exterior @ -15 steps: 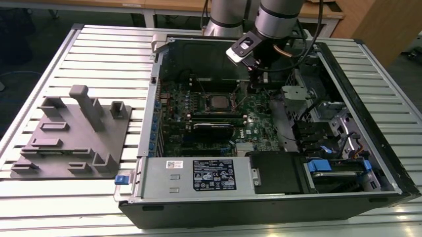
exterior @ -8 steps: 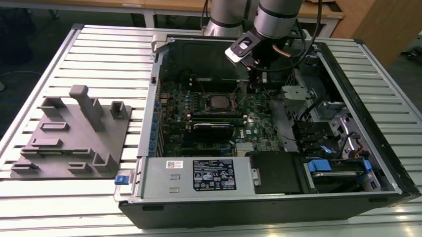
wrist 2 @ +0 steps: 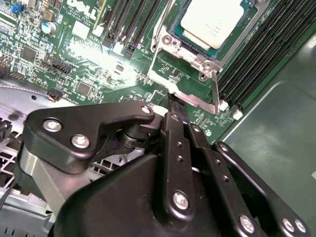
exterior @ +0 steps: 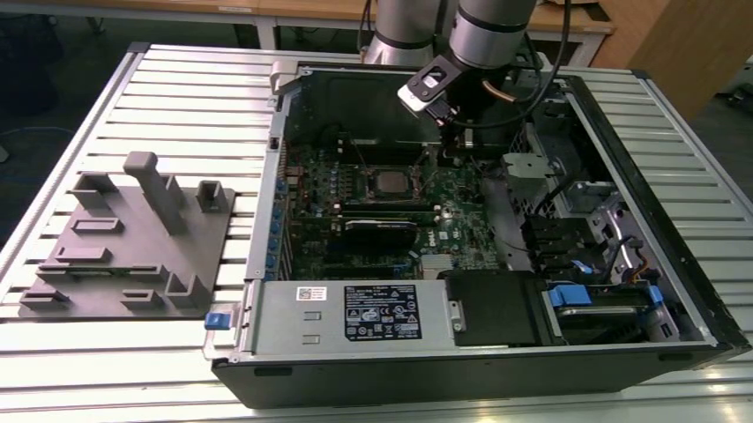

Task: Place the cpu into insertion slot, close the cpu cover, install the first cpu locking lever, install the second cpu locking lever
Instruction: 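Close the cpu cover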

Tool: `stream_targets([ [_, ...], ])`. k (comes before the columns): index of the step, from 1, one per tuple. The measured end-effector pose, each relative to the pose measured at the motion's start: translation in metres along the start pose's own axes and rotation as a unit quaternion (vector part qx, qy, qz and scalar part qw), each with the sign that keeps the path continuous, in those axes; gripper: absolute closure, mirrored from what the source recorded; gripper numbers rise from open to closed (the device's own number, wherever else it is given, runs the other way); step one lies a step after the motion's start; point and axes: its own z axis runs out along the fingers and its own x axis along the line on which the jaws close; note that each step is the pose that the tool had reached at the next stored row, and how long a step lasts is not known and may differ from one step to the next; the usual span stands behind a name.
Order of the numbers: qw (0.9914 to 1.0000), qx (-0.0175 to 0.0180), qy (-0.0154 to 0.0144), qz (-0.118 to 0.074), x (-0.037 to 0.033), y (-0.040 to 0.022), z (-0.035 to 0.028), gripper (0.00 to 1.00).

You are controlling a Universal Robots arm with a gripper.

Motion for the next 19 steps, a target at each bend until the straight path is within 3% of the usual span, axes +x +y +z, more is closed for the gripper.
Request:
stream_targets([
  [19, 1.0, 0.0, 0.0, 0.0, 0.0001, -0.01, 0.0002, 0.89],
])
